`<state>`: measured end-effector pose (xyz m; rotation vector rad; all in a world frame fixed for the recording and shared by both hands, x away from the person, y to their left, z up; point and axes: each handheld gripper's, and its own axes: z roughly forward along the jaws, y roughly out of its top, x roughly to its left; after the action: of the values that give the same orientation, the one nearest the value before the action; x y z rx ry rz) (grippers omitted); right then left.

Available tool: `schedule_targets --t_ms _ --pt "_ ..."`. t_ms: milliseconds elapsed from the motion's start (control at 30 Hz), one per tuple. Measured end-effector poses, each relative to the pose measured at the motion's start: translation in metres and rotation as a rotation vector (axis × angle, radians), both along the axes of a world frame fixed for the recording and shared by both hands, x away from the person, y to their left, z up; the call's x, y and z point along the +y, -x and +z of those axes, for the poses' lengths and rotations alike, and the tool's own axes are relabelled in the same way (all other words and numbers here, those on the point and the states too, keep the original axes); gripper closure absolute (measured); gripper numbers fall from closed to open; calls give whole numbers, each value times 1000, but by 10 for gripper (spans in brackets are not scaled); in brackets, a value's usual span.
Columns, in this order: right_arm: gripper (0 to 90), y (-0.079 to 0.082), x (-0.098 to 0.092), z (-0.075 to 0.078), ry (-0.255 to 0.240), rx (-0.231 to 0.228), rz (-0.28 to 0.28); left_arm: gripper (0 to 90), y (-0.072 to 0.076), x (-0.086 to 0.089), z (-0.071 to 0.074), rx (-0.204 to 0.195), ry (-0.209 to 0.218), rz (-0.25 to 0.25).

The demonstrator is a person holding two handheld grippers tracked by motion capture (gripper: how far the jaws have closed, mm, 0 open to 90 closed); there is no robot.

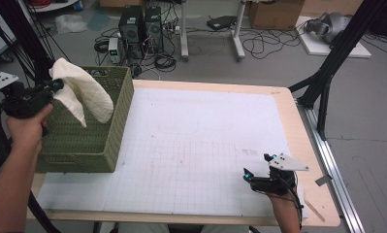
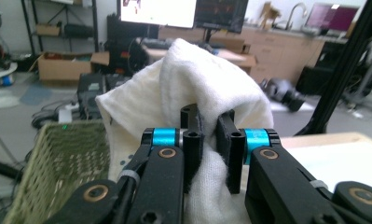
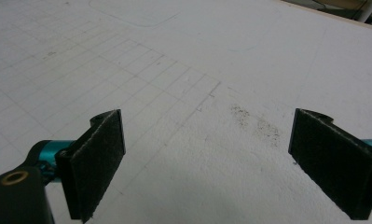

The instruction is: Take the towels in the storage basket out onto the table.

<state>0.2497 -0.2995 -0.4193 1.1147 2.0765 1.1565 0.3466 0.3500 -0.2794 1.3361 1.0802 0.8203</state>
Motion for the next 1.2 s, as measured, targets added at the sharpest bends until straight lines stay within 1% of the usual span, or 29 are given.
schedule_targets --t_ms 200,267,400,433,567,700,733,800,900,967,1200 --pt "99 0 0 0 6 -5 7 824 5 -5 16 -65 26 -30" --pt "99 0 0 0 5 -5 6 824 6 -8 21 -76 37 -50" --pt "99 0 1 0 4 1 4 824 10 -17 31 -104 38 -83" --pt "99 0 1 0 6 -3 8 824 11 -20 33 -111 29 -90" --pt "99 0 2 0 9 -8 11 824 15 -32 41 -132 16 -133" --pt "99 0 2 0 7 -9 13 824 18 -48 46 -148 2 -183" --pt "99 0 2 1 5 -9 11 824 18 -53 47 -151 4 -197" --pt "99 0 2 1 2 -10 12 824 19 -63 49 -158 -12 -220" --pt "99 0 2 1 2 -15 14 824 19 -77 52 -166 -16 -256" --pt "99 0 2 1 0 -16 14 824 18 -86 52 -162 -13 -282" --pt "99 0 2 1 -5 -15 13 824 15 -121 41 -139 -18 -365"
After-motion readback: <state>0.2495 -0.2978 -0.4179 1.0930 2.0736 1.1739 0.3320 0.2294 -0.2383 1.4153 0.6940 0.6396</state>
